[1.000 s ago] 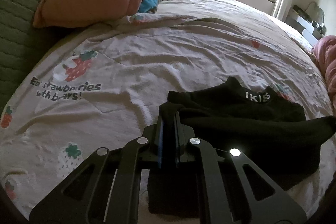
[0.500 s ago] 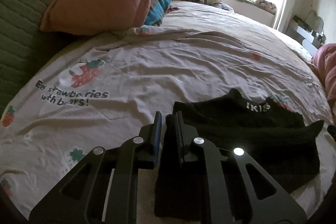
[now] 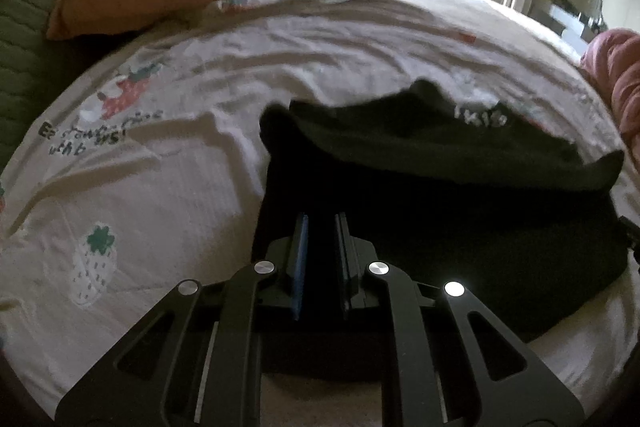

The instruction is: Fold small clothes

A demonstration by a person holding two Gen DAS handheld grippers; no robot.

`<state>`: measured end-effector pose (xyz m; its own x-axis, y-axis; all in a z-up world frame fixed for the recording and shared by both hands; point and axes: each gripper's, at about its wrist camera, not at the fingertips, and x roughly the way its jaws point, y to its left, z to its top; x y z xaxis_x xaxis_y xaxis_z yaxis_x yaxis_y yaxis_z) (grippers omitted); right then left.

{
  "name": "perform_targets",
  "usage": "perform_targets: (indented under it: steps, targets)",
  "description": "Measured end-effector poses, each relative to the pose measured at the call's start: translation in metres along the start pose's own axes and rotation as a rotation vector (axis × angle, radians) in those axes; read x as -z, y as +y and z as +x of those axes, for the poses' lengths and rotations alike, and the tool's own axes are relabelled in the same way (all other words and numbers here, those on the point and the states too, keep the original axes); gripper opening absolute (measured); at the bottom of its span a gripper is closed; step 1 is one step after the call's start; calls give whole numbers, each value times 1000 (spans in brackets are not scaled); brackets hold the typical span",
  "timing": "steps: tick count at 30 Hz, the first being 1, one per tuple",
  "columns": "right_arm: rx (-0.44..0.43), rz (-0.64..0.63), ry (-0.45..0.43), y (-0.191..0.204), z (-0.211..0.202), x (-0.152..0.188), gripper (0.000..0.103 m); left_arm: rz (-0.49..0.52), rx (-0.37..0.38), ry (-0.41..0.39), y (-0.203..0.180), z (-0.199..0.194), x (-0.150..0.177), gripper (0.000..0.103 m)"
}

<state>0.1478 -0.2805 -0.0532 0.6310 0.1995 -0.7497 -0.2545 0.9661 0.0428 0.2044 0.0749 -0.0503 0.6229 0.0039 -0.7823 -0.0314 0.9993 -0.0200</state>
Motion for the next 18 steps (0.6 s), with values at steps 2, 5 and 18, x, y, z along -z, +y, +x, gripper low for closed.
perform_targets:
  steps: [2, 5, 18]
  targets:
    - [9, -2, 9, 1, 11, -3, 13, 9, -10, 14, 0, 7, 1, 7]
    - [26, 15, 38, -2, 34, -10, 13, 11, -15, 22, 0, 15, -3, 7]
    - [-9, 121, 33, -19, 76, -58, 11, -87, -1, 10, 6, 40, -43, 9]
